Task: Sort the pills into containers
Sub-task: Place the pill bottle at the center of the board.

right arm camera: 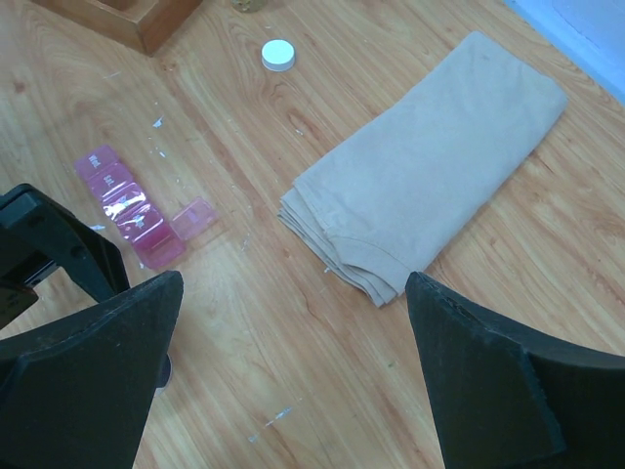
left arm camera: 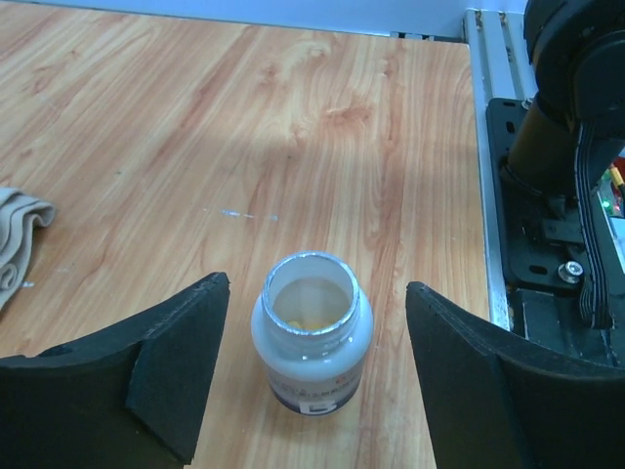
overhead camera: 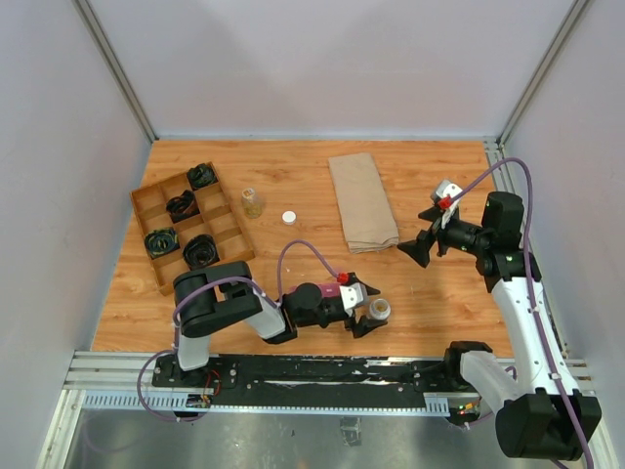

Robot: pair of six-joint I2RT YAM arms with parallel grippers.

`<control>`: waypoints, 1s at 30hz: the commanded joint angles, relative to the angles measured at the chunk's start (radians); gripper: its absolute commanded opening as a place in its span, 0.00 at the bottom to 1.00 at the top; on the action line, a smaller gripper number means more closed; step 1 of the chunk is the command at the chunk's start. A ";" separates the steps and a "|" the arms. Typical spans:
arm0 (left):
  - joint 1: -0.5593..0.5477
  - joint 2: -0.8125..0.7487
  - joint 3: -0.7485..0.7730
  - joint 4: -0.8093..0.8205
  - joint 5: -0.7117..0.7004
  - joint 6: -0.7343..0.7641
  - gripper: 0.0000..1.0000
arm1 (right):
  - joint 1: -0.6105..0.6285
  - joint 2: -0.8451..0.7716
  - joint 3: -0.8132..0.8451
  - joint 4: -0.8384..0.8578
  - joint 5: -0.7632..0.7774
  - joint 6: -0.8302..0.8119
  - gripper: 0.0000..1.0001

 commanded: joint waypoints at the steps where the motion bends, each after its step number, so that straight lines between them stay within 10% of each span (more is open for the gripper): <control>1: 0.002 -0.044 -0.064 0.112 -0.028 -0.025 0.80 | -0.019 -0.010 -0.005 -0.033 -0.103 -0.065 0.99; 8: 0.002 -0.218 -0.325 0.443 0.026 -0.193 0.98 | -0.019 -0.080 -0.042 -0.202 -0.306 -0.409 0.99; 16: -0.044 -0.317 -0.458 0.423 -0.111 -0.216 0.99 | 0.041 -0.060 -0.025 -0.699 -0.402 -1.042 0.99; 23: -0.127 -0.529 -0.413 -0.117 -0.502 -0.076 0.99 | 0.278 0.040 -0.054 -0.651 -0.138 -1.046 0.99; 30: -0.130 -0.680 -0.560 -0.019 -0.483 -0.079 0.99 | 0.428 0.087 -0.108 -0.512 0.060 -0.932 1.00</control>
